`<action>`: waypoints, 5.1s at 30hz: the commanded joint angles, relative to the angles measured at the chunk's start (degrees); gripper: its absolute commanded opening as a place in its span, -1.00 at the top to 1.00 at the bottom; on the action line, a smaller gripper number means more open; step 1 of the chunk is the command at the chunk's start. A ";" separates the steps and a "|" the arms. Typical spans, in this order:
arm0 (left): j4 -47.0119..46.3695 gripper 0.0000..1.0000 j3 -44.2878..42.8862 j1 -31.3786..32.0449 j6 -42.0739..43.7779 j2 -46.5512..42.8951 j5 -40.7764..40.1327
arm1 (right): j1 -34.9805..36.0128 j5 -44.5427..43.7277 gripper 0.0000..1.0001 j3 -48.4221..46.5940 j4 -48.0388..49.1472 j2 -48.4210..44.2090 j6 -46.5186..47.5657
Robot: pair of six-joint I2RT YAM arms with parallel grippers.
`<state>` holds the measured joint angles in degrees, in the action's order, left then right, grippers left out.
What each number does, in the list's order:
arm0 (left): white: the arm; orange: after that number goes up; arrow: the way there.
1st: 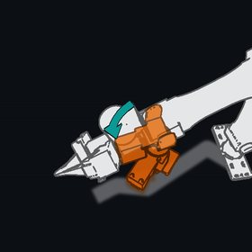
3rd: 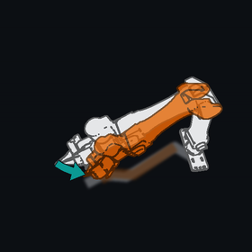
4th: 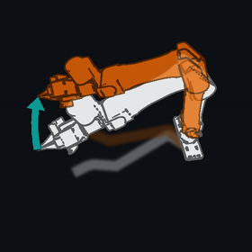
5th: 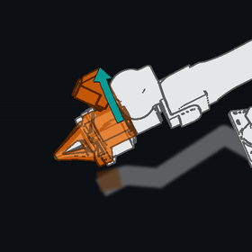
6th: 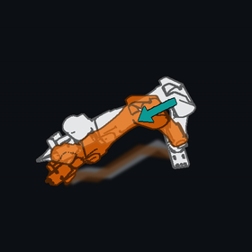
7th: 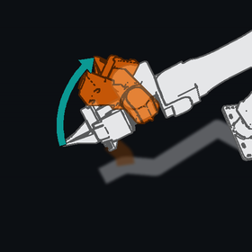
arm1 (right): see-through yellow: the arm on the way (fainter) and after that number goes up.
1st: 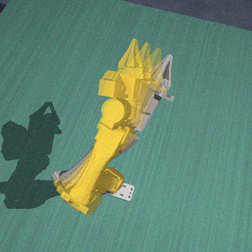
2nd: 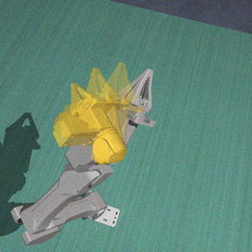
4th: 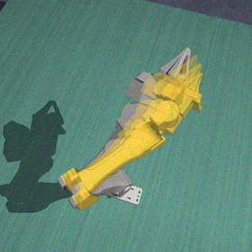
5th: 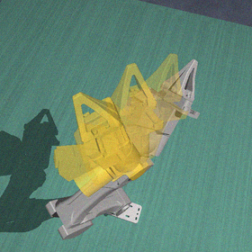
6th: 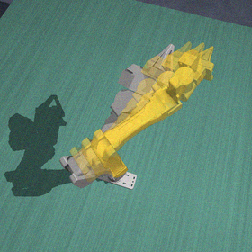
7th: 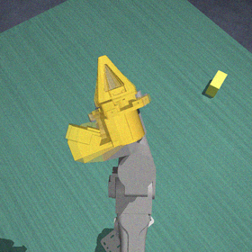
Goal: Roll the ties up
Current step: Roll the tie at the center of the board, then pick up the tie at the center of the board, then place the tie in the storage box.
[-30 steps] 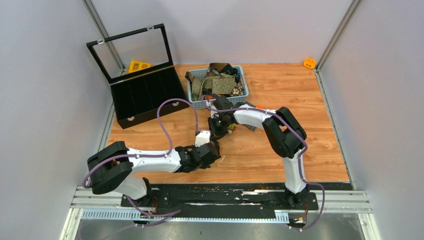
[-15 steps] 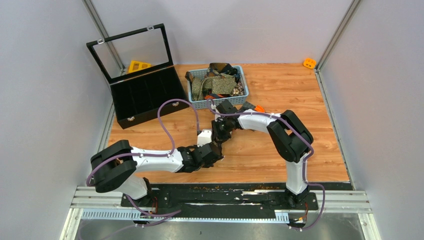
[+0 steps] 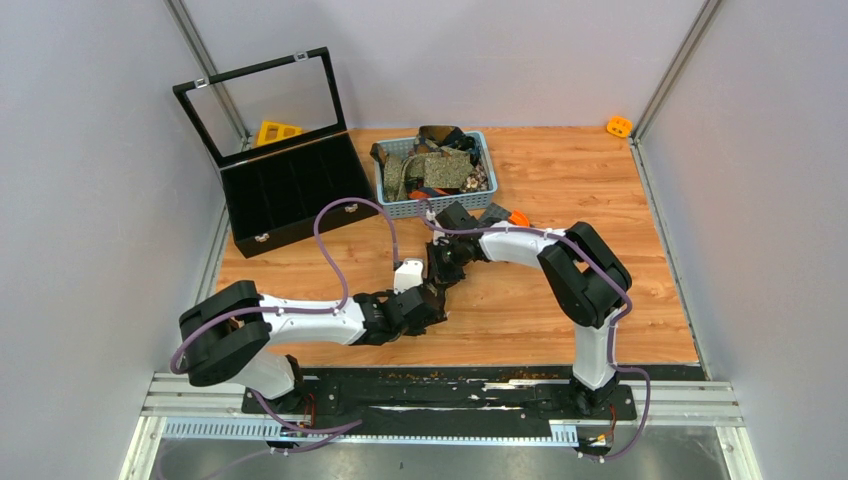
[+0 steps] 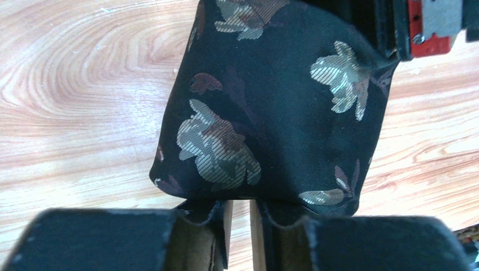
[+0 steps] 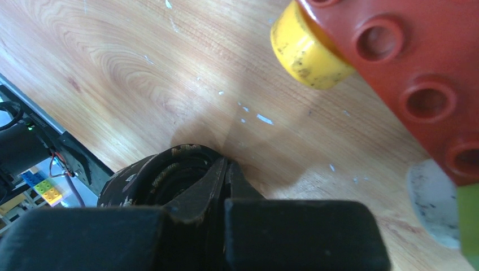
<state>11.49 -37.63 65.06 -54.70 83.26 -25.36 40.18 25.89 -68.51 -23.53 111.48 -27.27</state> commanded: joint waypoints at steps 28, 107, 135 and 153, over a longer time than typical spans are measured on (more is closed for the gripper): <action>22.44 -1.00 -18.99 -17.93 29.67 -9.50 24.20 | -9.79 -9.76 1.00 1.00 -4.17 -9.39 7.06; 11.59 1.00 -39.15 -62.98 29.09 -0.56 -3.72 | -11.93 -3.10 1.00 5.95 2.65 -7.07 4.37; 0.73 1.00 -60.11 -78.11 28.79 32.08 -2.37 | -11.83 -0.23 1.00 7.26 5.42 -5.79 2.57; 2.41 1.00 -60.06 -82.79 25.91 38.56 1.31 | -11.85 -0.30 1.00 6.64 5.00 -4.44 2.96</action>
<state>15.31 -96.38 -17.21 -27.40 120.70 -25.06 28.42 25.19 -60.90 -19.99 105.82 -24.01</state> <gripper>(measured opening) 0.503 0.008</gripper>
